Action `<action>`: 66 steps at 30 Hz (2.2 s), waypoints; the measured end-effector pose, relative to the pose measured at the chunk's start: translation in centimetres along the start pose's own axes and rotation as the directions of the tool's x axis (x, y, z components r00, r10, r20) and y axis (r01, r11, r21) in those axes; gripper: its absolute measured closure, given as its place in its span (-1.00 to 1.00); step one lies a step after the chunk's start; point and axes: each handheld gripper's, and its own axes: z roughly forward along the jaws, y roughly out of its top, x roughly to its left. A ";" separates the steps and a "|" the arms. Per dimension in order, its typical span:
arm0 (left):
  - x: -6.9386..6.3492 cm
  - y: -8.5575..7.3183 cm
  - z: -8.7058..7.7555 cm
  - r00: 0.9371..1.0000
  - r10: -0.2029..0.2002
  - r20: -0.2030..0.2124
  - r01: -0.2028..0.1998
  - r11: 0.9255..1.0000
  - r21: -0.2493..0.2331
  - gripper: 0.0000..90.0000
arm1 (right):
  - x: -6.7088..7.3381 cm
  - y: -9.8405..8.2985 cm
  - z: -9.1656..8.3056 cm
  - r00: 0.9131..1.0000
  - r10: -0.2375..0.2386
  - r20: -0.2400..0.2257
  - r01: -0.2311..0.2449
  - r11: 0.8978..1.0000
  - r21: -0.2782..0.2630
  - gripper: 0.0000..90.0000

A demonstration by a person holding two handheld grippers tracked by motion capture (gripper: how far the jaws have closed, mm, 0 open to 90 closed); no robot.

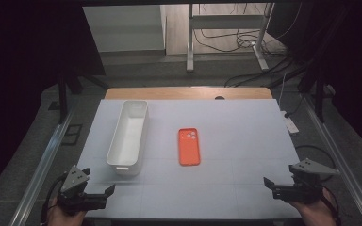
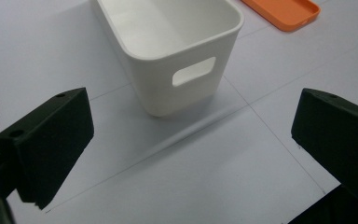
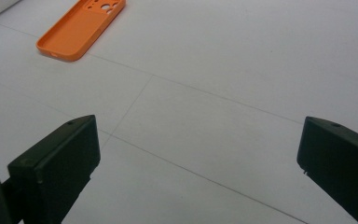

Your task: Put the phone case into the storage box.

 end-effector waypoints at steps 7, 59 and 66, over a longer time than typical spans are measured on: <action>0.3 -0.1 0.0 1.000 -0.018 0.024 0.018 1.000 0.004 -1.00 | 0.2 0.1 0.3 1.000 -0.017 -0.002 0.017 1.000 0.021 -1.00; 0.4 -0.3 -0.2 0.999 -0.031 0.040 0.031 0.999 0.013 -0.98 | 0.9 3.0 3.4 0.991 -0.063 -0.119 0.072 0.995 0.072 -1.00; 0.4 -0.3 -0.2 0.999 -0.030 0.039 0.029 0.999 0.013 -0.97 | 1.0 3.8 4.5 0.990 -0.066 -0.121 0.077 0.993 0.087 -1.00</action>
